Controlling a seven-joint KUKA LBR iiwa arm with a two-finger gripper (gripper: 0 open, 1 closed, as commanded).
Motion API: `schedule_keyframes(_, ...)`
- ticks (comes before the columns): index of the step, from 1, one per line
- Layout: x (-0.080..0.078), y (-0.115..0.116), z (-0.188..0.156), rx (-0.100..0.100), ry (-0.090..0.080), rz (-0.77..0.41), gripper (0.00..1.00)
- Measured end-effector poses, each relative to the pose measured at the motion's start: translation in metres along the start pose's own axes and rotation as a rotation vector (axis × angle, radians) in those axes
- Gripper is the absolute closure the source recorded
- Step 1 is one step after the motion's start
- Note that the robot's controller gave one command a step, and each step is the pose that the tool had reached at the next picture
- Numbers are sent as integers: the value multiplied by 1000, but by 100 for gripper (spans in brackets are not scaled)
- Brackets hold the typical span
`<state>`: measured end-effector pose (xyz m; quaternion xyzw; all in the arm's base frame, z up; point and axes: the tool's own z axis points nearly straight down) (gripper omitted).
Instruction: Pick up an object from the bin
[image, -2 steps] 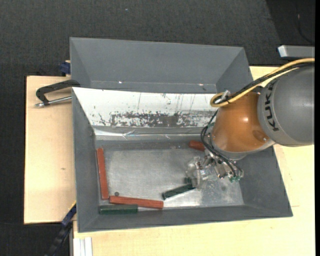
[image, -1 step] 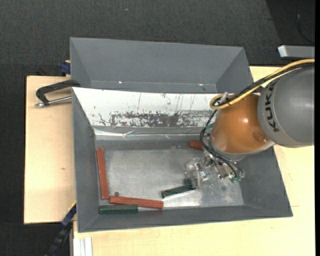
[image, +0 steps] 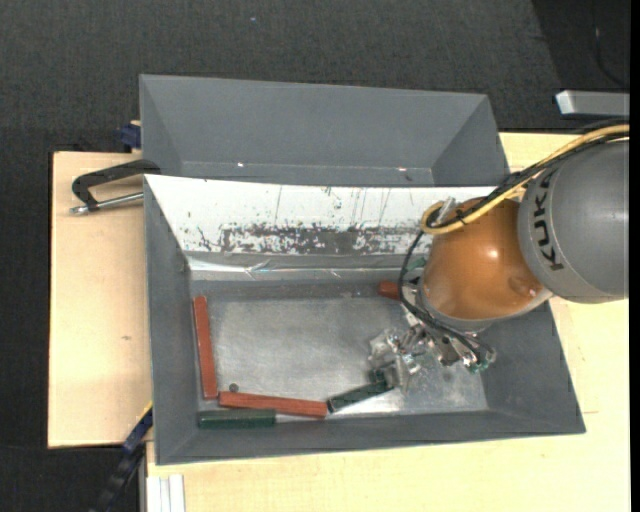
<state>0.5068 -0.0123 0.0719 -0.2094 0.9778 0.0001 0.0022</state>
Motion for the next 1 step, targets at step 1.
schedule_keyframes(1,-11,-22,-207,-1,1,73,100)
